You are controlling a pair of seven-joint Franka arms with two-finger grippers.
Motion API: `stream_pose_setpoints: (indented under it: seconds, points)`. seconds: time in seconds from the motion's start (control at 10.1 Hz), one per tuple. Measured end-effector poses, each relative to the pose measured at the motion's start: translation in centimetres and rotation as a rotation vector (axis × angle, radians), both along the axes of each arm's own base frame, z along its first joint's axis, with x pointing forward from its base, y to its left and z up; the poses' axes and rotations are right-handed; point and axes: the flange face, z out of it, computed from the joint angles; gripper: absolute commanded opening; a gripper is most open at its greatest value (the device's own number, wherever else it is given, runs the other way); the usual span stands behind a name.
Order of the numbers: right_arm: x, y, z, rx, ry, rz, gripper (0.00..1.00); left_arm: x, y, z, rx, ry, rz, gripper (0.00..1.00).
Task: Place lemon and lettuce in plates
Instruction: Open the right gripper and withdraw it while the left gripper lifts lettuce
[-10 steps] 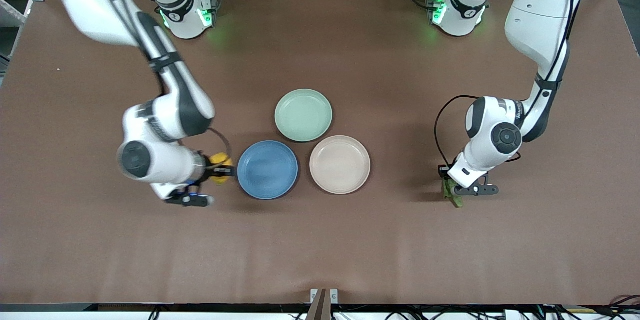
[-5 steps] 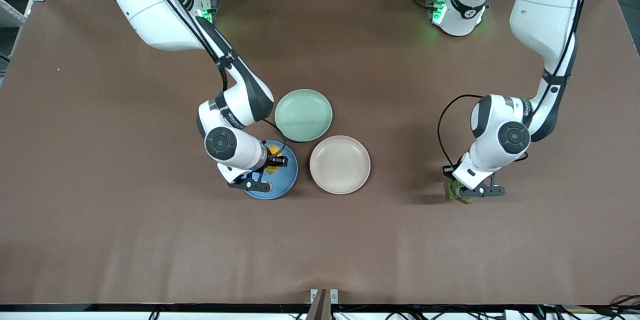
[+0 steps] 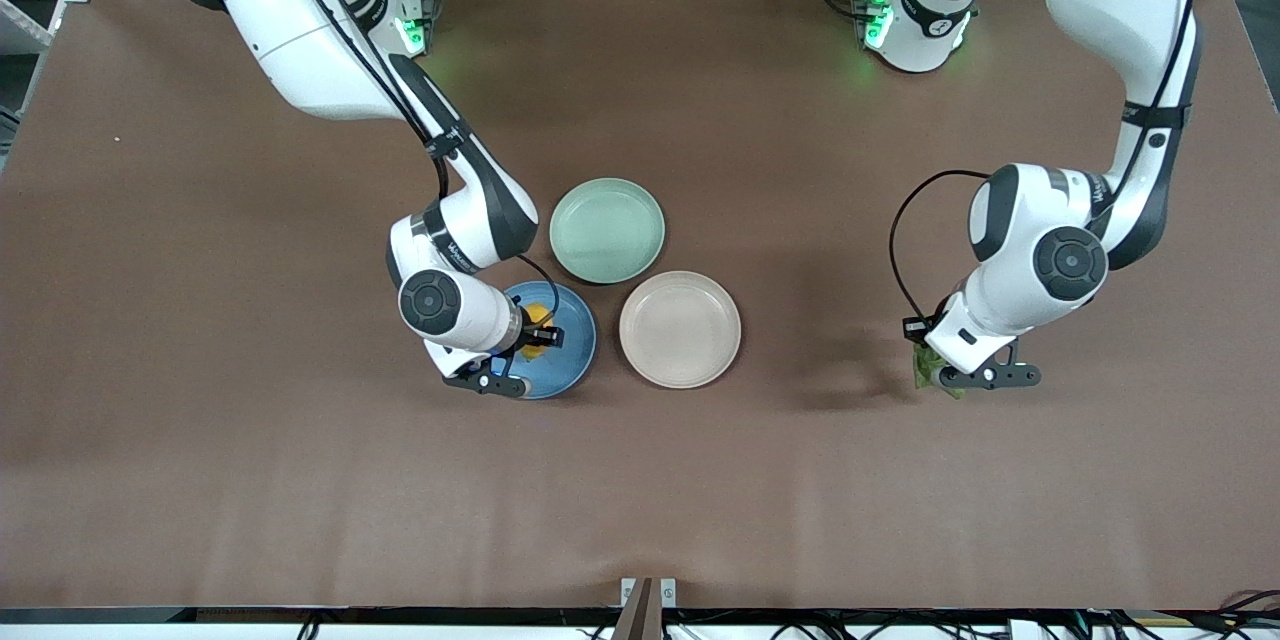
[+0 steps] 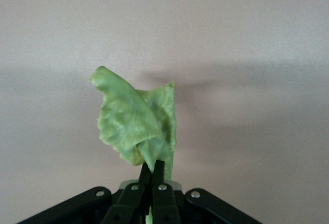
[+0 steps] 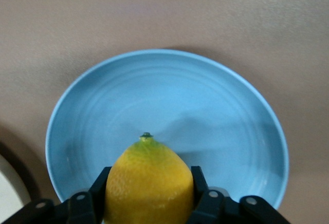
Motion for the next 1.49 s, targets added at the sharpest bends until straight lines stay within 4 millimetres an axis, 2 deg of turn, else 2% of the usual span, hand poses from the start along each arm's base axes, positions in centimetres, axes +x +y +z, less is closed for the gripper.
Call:
stream_pose_setpoints:
  seconds: [0.3, 0.5, 0.6, 0.79, 0.99, 1.09, 1.29, 1.49]
  points:
    - [0.0, 0.5, -0.7, 0.008, -0.021, 0.002, 1.0, 0.2, -2.5, 3.3, 0.01, 0.034, -0.011, 0.0]
    - [1.3, 0.0, 1.3, -0.017, -0.032, 0.024, 1.0, 0.0, -5.1, 4.9, 0.015, 0.046, 0.018, 0.0]
    - [2.4, -0.8, 3.5, -0.07, -0.032, 0.057, 1.0, -0.3, -6.8, 5.7, 0.018, 0.051, 0.037, 0.0]
    - [4.7, -3.4, 9.1, -0.113, -0.034, 0.087, 1.0, -1.1, -10.2, 7.0, 0.016, 0.05, 0.067, 0.0]
    - [6.8, -7.9, 16.1, -0.098, -0.098, 0.066, 1.0, -2.1, -13.4, 7.8, 0.002, 0.045, 0.104, 0.0]
    - [6.8, -10.4, 20.1, -0.103, -0.108, 0.062, 1.0, -2.8, -15.0, 7.9, -0.005, 0.049, 0.125, 0.0]
    - [4.7, -15.7, 28.3, -0.122, -0.07, 0.112, 1.0, -4.2, -17.8, 8.0, -0.015, 0.061, 0.166, 0.0]
    - [0.8, -20.0, 35.4, -0.139, -0.004, 0.14, 1.0, -5.9, -20.8, 7.5, -0.014, 0.075, 0.201, 0.0]
